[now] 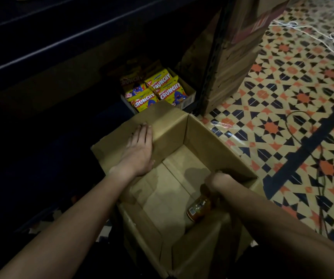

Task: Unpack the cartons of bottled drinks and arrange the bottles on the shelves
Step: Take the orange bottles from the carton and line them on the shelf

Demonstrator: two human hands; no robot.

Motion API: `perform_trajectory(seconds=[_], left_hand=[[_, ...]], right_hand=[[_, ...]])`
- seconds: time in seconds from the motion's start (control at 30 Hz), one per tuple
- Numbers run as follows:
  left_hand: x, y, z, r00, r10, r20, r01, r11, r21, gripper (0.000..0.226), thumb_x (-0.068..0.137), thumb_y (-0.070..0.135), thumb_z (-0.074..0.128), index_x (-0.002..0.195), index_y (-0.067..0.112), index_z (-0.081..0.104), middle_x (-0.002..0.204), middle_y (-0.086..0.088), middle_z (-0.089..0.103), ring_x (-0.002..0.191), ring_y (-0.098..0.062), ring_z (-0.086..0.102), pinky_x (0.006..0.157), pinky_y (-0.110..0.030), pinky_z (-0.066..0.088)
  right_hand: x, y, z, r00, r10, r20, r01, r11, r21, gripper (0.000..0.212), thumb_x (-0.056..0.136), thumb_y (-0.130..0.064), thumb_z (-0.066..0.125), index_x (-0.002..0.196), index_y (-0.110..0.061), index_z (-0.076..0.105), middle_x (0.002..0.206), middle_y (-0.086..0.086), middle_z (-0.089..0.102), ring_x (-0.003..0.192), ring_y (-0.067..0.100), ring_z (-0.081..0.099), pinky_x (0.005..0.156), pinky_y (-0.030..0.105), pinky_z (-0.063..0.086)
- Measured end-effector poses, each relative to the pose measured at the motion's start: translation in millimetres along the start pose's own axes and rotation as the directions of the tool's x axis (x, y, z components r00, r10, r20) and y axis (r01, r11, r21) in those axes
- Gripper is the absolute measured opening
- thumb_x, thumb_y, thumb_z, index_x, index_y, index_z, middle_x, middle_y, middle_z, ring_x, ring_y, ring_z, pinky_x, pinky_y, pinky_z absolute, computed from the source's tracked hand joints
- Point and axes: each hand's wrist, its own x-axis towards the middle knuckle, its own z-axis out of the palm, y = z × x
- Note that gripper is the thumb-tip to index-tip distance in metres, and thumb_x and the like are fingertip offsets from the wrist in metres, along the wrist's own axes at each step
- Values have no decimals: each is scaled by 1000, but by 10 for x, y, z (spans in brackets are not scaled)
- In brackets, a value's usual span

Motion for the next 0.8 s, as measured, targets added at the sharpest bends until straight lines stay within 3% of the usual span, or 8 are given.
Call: perform_trajectory(seconds=[0.07, 0.17, 0.3, 0.37, 0.5, 0.63, 0.8], left_hand=[[9, -2, 13, 1000, 7, -2, -7, 1000, 14, 117, 85, 40, 71, 154, 6, -17, 163, -14, -17, 151, -30, -12, 124, -45, 2], [14, -20, -4, 1000, 25, 15, -25, 1000, -6, 119, 84, 39, 73, 154, 7, -18, 163, -14, -20, 151, -29, -13, 124, -45, 1], [-11, -54, -75, 999, 31, 27, -28, 995, -96, 111, 88, 35, 71, 156, 12, -13, 164, -9, -18, 151, -24, -13, 124, -42, 1], [-40, -54, -181, 999, 26, 30, -20, 982, -190, 98, 91, 33, 67, 158, 14, -2, 166, -8, -7, 152, -23, -4, 124, -39, 5], [-159, -31, -513, 1000, 19, -14, -22, 947, -322, 77, 93, 35, 65, 154, 10, 25, 156, -13, 33, 142, -27, 34, 118, -36, 27], [-405, 53, -1008, 984, 61, -170, -112, 945, -307, 57, 95, 34, 62, 144, 11, 45, 144, -9, 49, 128, -23, 50, 107, -31, 39], [-767, 155, -1675, 920, 116, -374, -222, 941, -254, 48, 94, 34, 64, 137, 15, 55, 141, -6, 55, 126, -21, 54, 106, -33, 43]], right_hand=[[-56, 27, -68, 999, -16, 33, 15, 999, 51, 44, 86, -27, 77, 126, -16, 61, 124, 4, 60, 109, 21, 57, 90, 32, 44], [-197, 18, -184, 997, -72, -6, 72, 975, 209, 53, 82, -29, 82, 128, -17, 59, 122, 3, 61, 110, 21, 61, 88, 31, 52], [-292, -94, -255, 968, -166, -187, 208, 949, 236, 32, 88, -28, 76, 115, -18, 61, 112, 3, 64, 104, 19, 63, 87, 30, 50], [-363, -134, -301, 936, -189, -295, 266, 931, 248, 22, 89, -25, 75, 103, -23, 58, 105, 0, 63, 95, 16, 62, 87, 31, 52], [-613, -126, -483, 884, -122, -450, 316, 866, 386, 32, 87, -25, 77, 112, -17, 58, 104, 1, 62, 95, 17, 62, 87, 34, 54], [-873, -115, -694, 778, -55, -626, 395, 817, 420, 40, 80, -34, 83, 110, -19, 62, 104, 0, 66, 95, 17, 64, 84, 40, 57], [-1483, -80, -1071, 616, -56, -786, 557, 737, 383, 36, 75, -32, 85, 104, -21, 67, 98, -5, 67, 91, 13, 64, 68, 28, 49]])
